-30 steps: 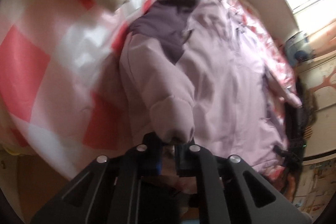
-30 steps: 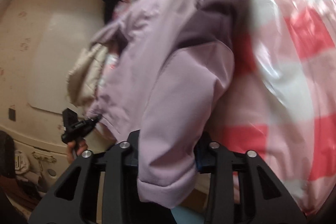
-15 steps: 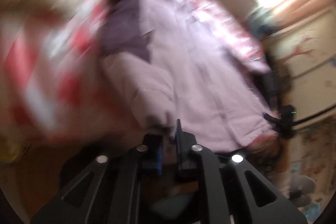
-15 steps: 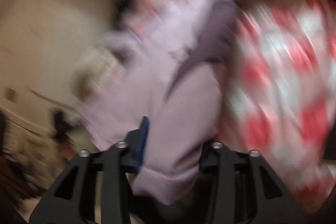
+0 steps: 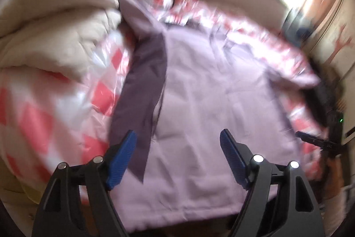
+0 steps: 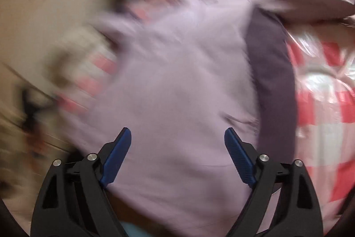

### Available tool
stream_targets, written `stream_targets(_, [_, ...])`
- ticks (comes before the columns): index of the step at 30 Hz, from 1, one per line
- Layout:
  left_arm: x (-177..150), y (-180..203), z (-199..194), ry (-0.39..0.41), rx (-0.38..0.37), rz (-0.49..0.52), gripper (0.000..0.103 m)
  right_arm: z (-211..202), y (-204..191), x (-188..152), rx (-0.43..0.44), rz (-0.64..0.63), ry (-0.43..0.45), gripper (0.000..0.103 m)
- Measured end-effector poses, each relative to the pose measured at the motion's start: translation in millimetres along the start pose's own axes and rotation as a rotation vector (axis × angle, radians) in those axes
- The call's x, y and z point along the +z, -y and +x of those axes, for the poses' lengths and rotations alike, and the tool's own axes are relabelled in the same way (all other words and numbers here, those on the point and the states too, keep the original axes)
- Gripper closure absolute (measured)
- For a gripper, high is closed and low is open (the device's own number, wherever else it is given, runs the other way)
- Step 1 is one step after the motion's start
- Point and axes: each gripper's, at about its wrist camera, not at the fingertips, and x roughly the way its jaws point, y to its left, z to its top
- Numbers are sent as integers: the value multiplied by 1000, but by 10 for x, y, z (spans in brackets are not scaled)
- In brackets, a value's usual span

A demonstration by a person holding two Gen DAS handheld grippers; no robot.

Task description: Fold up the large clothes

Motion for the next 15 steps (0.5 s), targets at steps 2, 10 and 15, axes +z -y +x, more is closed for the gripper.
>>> stream_targets(2, [-110,-91,585,-198,83,2,21,308,167,-114,-24,5,-114,15])
stream_targets(10, [460,449,390,31,156,61,17,-486,13,719,-5,-16,225,7])
stream_targets(15, [1131,1138,774,230,161,103,7,-173,77,1735,-115,65,418,7])
